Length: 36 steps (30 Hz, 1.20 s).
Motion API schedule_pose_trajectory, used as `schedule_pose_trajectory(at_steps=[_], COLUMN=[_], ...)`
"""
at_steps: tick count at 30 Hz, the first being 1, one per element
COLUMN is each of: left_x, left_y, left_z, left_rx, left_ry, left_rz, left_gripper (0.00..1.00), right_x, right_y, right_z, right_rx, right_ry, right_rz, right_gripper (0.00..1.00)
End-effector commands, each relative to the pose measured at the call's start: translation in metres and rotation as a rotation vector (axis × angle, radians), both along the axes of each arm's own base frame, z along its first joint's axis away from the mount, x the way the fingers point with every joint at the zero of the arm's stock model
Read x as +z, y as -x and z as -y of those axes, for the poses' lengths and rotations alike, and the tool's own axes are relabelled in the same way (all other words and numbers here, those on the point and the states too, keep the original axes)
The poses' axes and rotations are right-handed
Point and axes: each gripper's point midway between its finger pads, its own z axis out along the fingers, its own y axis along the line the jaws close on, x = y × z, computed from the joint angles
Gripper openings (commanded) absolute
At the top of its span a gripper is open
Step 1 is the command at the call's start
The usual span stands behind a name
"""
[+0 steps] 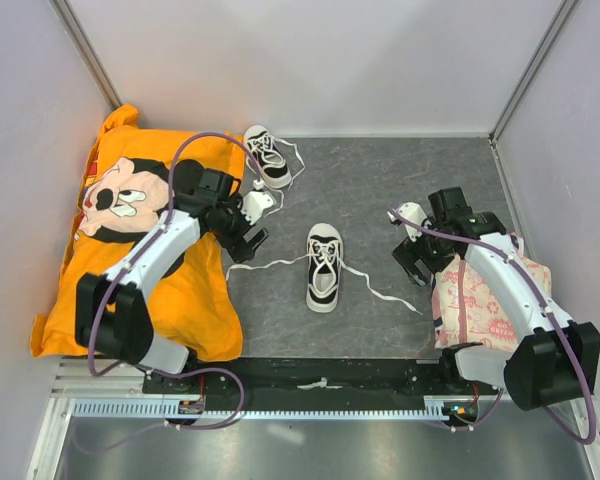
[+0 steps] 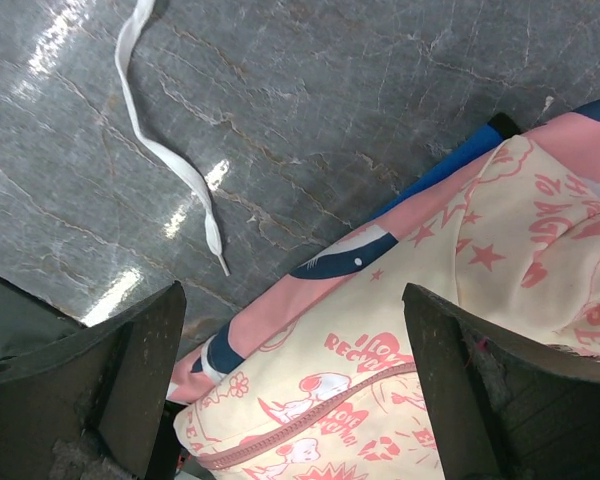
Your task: Tie the shoes
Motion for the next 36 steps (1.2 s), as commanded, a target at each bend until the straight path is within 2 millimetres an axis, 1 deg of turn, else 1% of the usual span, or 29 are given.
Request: schedule_pose_trajectory(at_steps=[1,2,3,4,5,6,7,8,10,11,13,14,19,20,23,24,26,27,28,29,30,31,32,34,36], left_x=[-0.011,-0.016,-0.023,-0.036,-0.043,-0.049,-0.056,-0.063,-0.067,-0.072,-0.075,-0.079,-0.094,-0.097,-0.105,-0.105,-0.1,-0.096,-0.086,-0.077,-0.071,-0.064,-0.052,-0.044,-0.039], left_y=[-0.034,-0.036,-0.039,-0.039,-0.038,-0.038,-0.036,-0.03,-0.025,-0.017,-0.014,-0.009,-0.006,-0.005,-0.002,-0.001,-0.002,-0.001,-0.002,-0.005,-0.003,-0.002,-0.005,-0.002,0.002], left_z=[0.008,0.01,0.01,0.009,0.007,0.002,-0.001,-0.005,-0.01,-0.014,-0.018,-0.022,-0.035,-0.036,-0.039,-0.039,-0.037,-0.035,-0.032,-0.028,-0.024,-0.022,-0.018,-0.013,-0.009], left_rx=[-0.041,-0.048,-0.06,-0.067,-0.071,-0.074,-0.081,-0.09,-0.108,-0.113,-0.115,-0.11,-0.084,-0.083,-0.078,-0.078,-0.072,-0.066,-0.066,-0.063,-0.052,-0.046,-0.04,-0.028,-0.024], left_ry=[-0.041,-0.046,-0.068,-0.092,-0.109,-0.137,-0.155,-0.169,-0.191,-0.201,-0.213,-0.219,-0.244,-0.247,-0.255,-0.253,-0.241,-0.223,-0.203,-0.185,-0.157,-0.139,-0.117,-0.075,-0.045], left_rz=[0.049,0.042,0.041,0.016,0.0,-0.006,-0.02,-0.036,-0.038,-0.05,-0.045,-0.05,-0.07,-0.075,-0.085,-0.087,-0.078,-0.083,-0.064,-0.044,-0.055,-0.048,-0.025,-0.028,-0.023], left_gripper=[0.97,0.95,0.88,0.86,0.83,0.78,0.77,0.76,0.75,0.75,0.75,0.74,0.69,0.67,0.57,0.47,0.35,0.18,0.11,0.05,0.02,0.02,0.02,0.02,0.02], right_x=[-0.006,-0.007,-0.009,-0.011,-0.012,-0.015,-0.017,-0.018,-0.024,-0.027,-0.034,-0.037,-0.044,-0.045,-0.05,-0.052,-0.057,-0.059,-0.06,-0.063,-0.065,-0.068,-0.07,-0.075,-0.08], right_y=[-0.004,-0.004,-0.004,-0.003,-0.002,0.0,0.002,0.004,0.009,0.009,0.013,0.012,0.009,0.008,0.007,0.007,0.008,0.008,0.008,0.006,0.006,0.007,0.007,0.007,0.005], right_z=[0.008,0.01,0.011,0.011,0.011,0.01,0.007,0.006,-0.001,-0.004,-0.012,-0.015,-0.031,-0.032,-0.034,-0.034,-0.035,-0.035,-0.036,-0.037,-0.039,-0.041,-0.043,-0.047,-0.053], right_rx=[0.041,0.041,0.043,0.048,0.057,0.063,0.083,0.094,0.134,0.144,0.17,0.175,0.207,0.212,0.223,0.226,0.23,0.232,0.234,0.232,0.235,0.246,0.246,0.255,0.259], right_ry=[0.068,0.08,0.085,0.091,0.098,0.101,0.105,0.108,0.111,0.109,0.115,0.115,0.125,0.13,0.151,0.158,0.171,0.177,0.178,0.177,0.176,0.176,0.174,0.175,0.164], right_rz=[0.017,0.016,0.011,0.005,0.001,-0.009,-0.018,-0.026,-0.043,-0.043,-0.061,-0.06,-0.077,-0.077,-0.079,-0.08,-0.08,-0.08,-0.076,-0.067,-0.064,-0.063,-0.061,-0.063,-0.059], right_gripper=[0.98,0.98,0.98,0.98,0.98,0.98,0.98,0.98,0.98,0.98,0.98,0.98,0.98,0.98,0.98,0.98,0.98,0.98,0.98,0.98,0.98,0.98,0.98,0.98,0.96])
